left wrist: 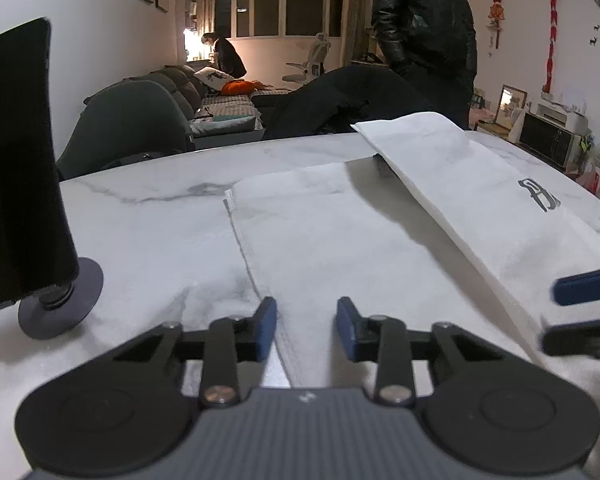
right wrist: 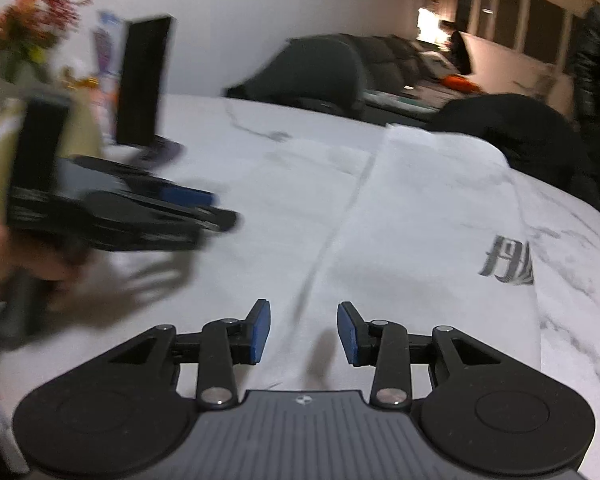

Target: Fold shopping bag

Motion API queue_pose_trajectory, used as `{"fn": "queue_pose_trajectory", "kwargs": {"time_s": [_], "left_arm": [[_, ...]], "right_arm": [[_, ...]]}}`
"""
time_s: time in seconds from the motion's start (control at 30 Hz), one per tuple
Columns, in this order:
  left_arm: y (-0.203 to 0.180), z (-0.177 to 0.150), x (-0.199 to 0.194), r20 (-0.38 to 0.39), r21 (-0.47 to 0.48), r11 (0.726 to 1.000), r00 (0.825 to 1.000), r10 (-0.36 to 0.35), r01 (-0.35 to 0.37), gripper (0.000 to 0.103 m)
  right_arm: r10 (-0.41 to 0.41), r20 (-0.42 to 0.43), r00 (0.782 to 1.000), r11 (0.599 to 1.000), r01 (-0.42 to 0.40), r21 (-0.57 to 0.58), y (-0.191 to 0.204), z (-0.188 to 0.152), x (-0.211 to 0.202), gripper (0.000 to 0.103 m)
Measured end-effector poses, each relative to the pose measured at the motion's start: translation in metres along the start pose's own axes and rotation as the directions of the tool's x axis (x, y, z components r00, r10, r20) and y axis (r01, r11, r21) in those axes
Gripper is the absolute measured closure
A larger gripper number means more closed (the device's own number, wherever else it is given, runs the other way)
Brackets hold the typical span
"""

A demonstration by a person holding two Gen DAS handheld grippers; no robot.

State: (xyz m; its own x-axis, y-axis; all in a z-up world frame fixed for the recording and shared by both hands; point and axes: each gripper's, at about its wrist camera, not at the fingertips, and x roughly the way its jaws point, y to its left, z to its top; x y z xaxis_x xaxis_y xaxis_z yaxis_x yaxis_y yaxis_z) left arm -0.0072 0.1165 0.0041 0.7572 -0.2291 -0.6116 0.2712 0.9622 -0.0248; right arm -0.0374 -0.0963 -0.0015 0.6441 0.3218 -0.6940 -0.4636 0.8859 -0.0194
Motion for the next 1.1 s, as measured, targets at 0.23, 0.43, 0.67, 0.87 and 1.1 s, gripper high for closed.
{"fn": "queue_pose_trajectory", "kwargs": {"time_s": [0.23, 0.43, 0.67, 0.87, 1.1], "left_arm": [[0.006, -0.001, -0.002, 0.003, -0.031, 0.999, 1.0, -0.017, 0.017, 0.079], [0.011, -0.002, -0.004, 0.008, -0.064, 0.997, 0.999, -0.042, 0.042, 0.079], [0.019, -0.003, -0.006, 0.017, -0.122, 0.989, 0.997, -0.082, 0.083, 0.079], [0.029, -0.003, -0.004, 0.028, -0.18, 0.976, 0.992, -0.12, 0.123, 0.079], [0.043, -0.005, 0.0, 0.052, -0.273, 0.945, 0.984, -0.169, 0.177, 0.079]], "right_arm": [[0.014, 0.042, 0.999, 1.0, -0.015, 0.012, -0.003, -0.008, 0.007, 0.1], [0.115, 0.121, 0.986, 0.986, -0.128, 0.108, -0.013, 0.0, -0.014, 0.1], [0.263, 0.203, 0.943, 0.937, -0.3, 0.18, -0.005, 0.023, -0.025, 0.1], [0.336, 0.241, 0.911, 0.893, -0.389, 0.226, 0.004, 0.03, -0.019, 0.1], [0.402, 0.264, 0.877, 0.824, -0.472, 0.314, 0.004, 0.022, -0.003, 0.1]]}}
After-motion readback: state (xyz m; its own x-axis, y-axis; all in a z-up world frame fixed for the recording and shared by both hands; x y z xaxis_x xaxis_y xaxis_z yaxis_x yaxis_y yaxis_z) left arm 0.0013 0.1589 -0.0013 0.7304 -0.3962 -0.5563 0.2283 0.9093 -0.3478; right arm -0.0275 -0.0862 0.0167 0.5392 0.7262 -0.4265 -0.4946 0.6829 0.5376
